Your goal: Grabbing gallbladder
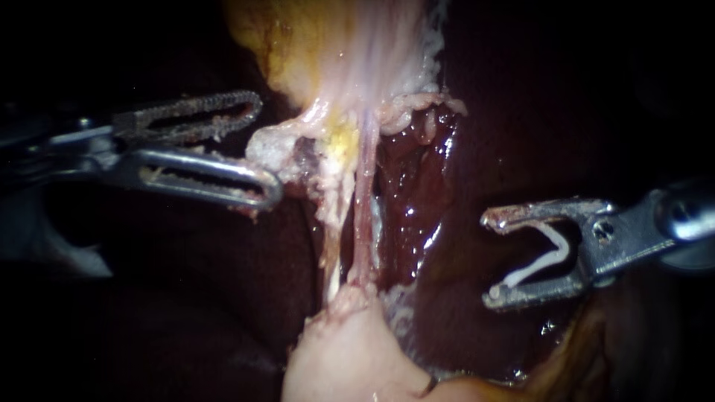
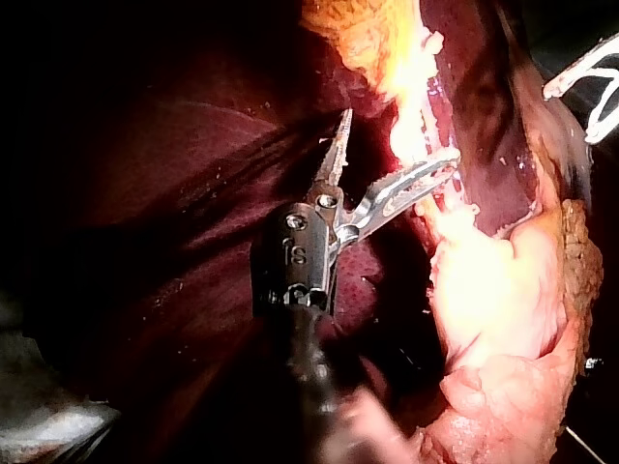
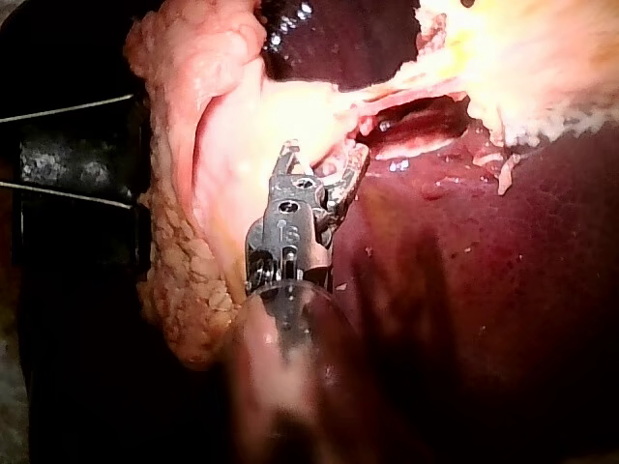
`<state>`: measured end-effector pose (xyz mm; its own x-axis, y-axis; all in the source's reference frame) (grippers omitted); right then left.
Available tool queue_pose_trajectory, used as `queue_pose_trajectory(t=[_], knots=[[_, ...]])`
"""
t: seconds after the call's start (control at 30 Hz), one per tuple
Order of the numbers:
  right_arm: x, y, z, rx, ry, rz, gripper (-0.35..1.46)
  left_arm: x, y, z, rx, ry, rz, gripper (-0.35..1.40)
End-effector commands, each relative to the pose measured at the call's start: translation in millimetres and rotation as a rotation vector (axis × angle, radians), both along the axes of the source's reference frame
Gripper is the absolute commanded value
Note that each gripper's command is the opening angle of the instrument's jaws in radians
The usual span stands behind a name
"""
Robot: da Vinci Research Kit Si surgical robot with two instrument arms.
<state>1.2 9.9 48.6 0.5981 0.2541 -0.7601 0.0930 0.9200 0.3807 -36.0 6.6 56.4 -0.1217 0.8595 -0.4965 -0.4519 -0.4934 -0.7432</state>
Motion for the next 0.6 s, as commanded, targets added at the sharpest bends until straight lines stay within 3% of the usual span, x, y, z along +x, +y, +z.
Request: queue_pose_trajectory(t=[0.03,0.33,0.6], knots=[[0.0,0.0,0.0,0.0,0.0,0.0,0.46,-0.3,-0.1,0.3,0.002,0.001,0.004,0.82],[0.0,0.0,0.0,0.0,0.0,0.0,0.46,-1.5,0.6,1.3,0.0,0.0,0.013,0.61],[0.0,0.0,0.0,0.0,0.0,0.0,0.46,-1.2,1.3,1.8,0.036,-0.008,-0.007,0.15]])
